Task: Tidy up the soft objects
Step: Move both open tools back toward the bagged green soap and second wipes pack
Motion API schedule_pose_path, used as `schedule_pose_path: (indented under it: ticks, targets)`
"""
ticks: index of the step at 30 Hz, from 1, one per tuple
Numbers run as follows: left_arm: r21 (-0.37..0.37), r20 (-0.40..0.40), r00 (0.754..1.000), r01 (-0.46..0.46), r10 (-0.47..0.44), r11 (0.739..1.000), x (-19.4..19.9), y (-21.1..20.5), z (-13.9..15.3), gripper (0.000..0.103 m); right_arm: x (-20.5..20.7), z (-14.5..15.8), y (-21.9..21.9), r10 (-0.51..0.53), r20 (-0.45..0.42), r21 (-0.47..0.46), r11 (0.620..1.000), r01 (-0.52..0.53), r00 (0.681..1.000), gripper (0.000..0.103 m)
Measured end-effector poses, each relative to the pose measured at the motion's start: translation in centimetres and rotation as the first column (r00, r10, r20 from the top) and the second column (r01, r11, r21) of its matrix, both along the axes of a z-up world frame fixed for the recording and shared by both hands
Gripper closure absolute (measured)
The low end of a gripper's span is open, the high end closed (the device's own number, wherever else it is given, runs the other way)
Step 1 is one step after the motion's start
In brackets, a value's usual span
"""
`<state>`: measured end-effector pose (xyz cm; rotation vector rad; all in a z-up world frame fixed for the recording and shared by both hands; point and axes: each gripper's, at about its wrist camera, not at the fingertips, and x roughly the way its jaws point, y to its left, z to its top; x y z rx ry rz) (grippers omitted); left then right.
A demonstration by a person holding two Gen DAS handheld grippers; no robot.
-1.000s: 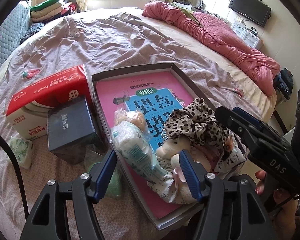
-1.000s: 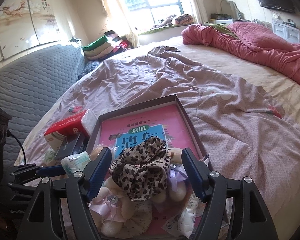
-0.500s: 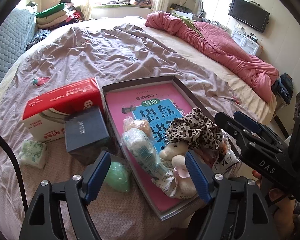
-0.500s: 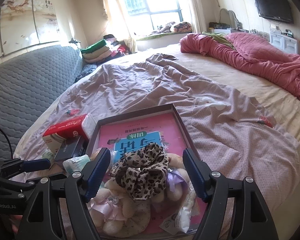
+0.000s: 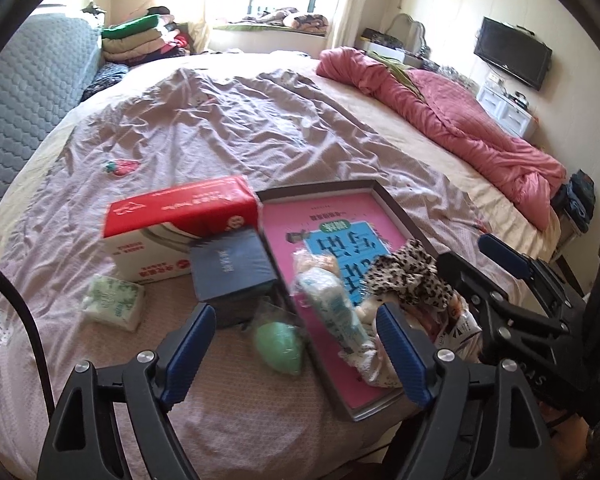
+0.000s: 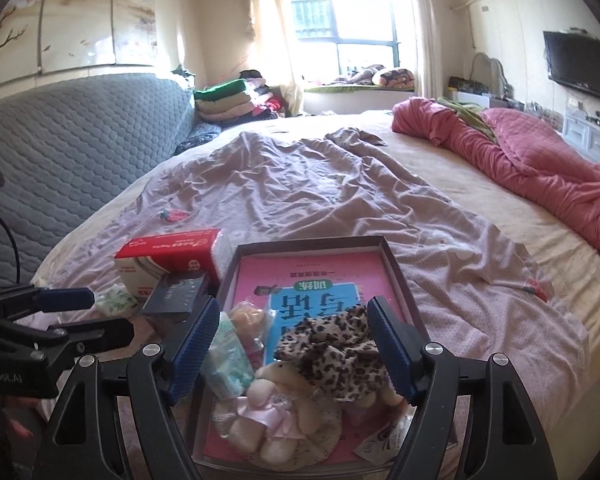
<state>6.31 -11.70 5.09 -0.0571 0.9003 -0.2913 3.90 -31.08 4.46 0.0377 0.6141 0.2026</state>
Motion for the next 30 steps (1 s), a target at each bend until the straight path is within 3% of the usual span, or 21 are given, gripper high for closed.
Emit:
schedule_pose_path:
  ticks: [8,16,23,30]
  targets:
    - [0.005,0.009,0.995,-0.1,0.1,0.995,0.4,4.8,0.2,0.021,-0.5,0.7,3.7,0.092,0.01,-0.063,0.994,-0.091,0.996,0.026]
    - [0.017,-0.019,0.984,-0.178,0.178,0.984,0.7,9.0,-1.7,0.021,-0.9,-0.1,8.0,0.2,-0.032,-0.104,0.974,-0.202,0.979,0.026]
    - [0.019,-0.043,0.975,-0.217,0.218,0.976,1.2,11.5,-3.3,0.021,-1.0,-2.9,13.6,0.317,-0.113,-0.209,0.919,-0.334,0.942,0.026]
    - [0.002,-0.083,0.962,-0.263,0.262,0.965,2.0,14.2,-5.7,0.021,0.2,-7.0,17.3,0.33,-0.197,-0.353,0.855,-0.381,0.923,0.026]
